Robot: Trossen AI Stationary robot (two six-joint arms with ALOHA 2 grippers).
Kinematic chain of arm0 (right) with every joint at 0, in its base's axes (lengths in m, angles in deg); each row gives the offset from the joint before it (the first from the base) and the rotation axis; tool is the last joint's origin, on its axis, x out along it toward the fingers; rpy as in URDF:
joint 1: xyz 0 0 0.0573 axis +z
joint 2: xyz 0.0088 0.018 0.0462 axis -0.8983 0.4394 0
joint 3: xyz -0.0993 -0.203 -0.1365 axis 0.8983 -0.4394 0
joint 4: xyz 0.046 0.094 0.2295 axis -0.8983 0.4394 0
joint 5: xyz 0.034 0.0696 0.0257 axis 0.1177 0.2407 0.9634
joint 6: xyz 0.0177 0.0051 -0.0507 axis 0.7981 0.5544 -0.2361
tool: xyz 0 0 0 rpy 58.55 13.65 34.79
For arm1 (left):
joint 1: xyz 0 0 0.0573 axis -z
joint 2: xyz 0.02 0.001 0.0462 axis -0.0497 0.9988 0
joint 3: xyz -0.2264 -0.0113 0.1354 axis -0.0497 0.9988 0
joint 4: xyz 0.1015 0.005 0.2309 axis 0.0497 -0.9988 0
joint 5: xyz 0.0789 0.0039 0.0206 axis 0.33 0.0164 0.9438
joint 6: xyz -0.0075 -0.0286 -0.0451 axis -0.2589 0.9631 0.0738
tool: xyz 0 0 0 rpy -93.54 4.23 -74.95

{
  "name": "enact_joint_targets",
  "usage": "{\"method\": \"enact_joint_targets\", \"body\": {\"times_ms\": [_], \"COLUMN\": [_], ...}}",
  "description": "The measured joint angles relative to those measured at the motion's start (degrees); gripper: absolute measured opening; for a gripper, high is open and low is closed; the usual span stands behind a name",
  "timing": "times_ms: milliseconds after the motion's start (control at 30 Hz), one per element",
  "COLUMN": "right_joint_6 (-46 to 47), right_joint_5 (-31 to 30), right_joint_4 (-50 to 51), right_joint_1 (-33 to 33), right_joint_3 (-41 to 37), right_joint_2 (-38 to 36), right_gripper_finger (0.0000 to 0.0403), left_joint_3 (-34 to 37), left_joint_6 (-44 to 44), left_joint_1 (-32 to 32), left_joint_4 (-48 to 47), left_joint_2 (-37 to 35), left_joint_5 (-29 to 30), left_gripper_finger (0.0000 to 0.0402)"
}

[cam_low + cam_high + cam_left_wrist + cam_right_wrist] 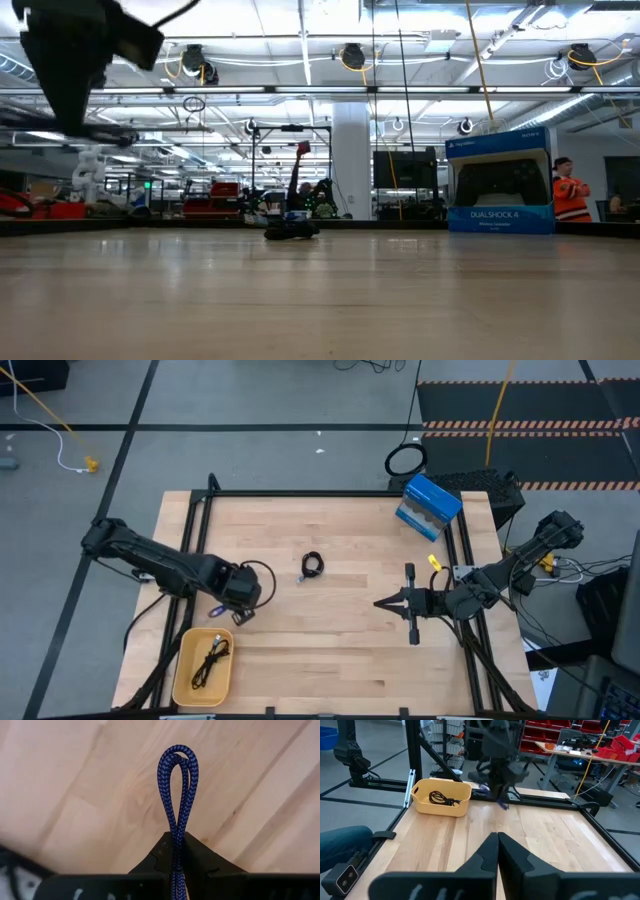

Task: Pick and place USB-C Cables
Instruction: Put the blue charger cable into the yellow bin

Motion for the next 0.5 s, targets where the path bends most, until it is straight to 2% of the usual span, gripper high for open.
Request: {"method": "enact_joint_targets", "body": {"times_ms": [500], "right_joint_6": [0.00], "right_joint_5": [0.00], "right_joint_4": [0.00], "right_joint_1": [0.00], "right_joint_3": [0.00], "right_joint_2": [0.00], "right_gripper_finger": [0.0000], "left_joint_3": [-18.57], "left_joint_6": [-2.06], "left_joint_1": [3.00], "left_joint_4": [-17.76], "left_joint_2": [0.01], "left_joint_5": [1.63], "left_gripper_finger": [0.0022]}}
